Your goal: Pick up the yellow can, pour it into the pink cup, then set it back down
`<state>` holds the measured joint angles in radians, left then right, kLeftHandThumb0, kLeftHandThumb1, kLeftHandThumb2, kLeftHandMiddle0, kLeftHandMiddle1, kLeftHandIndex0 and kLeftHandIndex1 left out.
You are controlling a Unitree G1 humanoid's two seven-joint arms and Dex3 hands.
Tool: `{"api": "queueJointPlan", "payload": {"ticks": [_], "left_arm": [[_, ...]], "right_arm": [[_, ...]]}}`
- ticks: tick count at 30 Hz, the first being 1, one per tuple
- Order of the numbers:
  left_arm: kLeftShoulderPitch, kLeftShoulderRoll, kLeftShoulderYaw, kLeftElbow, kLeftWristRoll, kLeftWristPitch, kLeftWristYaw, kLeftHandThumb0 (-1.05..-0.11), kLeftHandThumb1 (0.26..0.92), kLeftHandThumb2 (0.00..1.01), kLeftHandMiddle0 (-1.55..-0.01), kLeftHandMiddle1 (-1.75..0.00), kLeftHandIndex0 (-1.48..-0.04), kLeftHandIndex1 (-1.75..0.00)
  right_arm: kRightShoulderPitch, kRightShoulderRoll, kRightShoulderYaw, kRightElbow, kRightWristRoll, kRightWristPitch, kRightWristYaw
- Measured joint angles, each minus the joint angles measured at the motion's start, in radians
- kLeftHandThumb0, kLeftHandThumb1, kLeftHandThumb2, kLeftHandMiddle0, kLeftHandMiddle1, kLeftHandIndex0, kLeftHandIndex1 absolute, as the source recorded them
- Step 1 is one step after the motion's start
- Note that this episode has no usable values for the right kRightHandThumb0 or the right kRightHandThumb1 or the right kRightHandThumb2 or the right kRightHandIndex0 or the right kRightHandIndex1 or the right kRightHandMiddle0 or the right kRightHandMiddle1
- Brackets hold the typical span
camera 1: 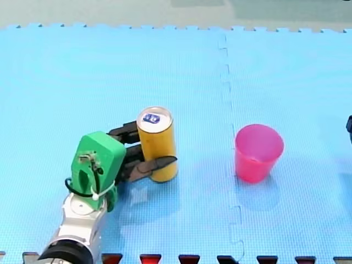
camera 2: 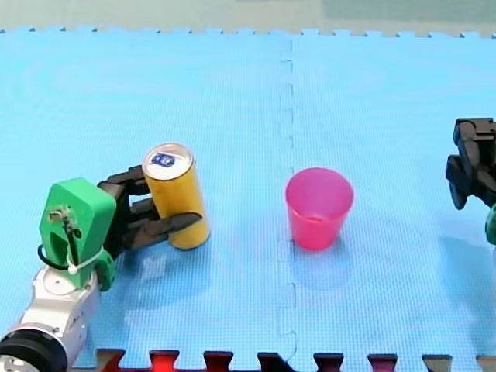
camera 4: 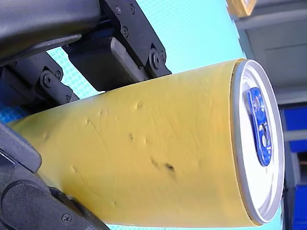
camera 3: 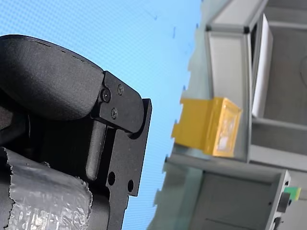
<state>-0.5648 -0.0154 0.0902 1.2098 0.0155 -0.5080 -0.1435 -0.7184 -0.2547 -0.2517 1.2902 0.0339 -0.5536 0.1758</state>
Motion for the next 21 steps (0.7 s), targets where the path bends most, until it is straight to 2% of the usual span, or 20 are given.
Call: {"api": "queueJointPlan", "payload": {"ticks": [10,14,17,21], "left_arm": [[-0.003,0.004,0.025,-0.007,-0.032,0.037,-0.023,-0.384,0.758,0.00,-1.36,-0.03,-1.25,0.00],[0.001,0.003,0.034,-0.037,-0.043,0.044,-0.017,-0.386,0.756,0.00,-1.37,-0.03,-1.25,0.00],[0.002,-0.004,0.039,-0.078,-0.055,0.031,-0.004,-0.384,0.755,0.00,-1.37,-0.03,-1.25,0.00],[-0.018,-0.007,0.023,-0.121,-0.021,-0.041,0.053,-0.381,0.754,0.00,-1.38,-0.02,-1.24,0.00]], "right_arm": [[0.000,0.000,0.004,0.000,-0.002,-0.004,-0.003],[0.000,0.001,0.007,0.000,-0.003,-0.007,-0.006],[0.000,0.004,0.010,0.000,-0.005,-0.008,-0.009],[0.000,0.009,0.015,0.000,-0.011,-0.007,-0.017]]}}
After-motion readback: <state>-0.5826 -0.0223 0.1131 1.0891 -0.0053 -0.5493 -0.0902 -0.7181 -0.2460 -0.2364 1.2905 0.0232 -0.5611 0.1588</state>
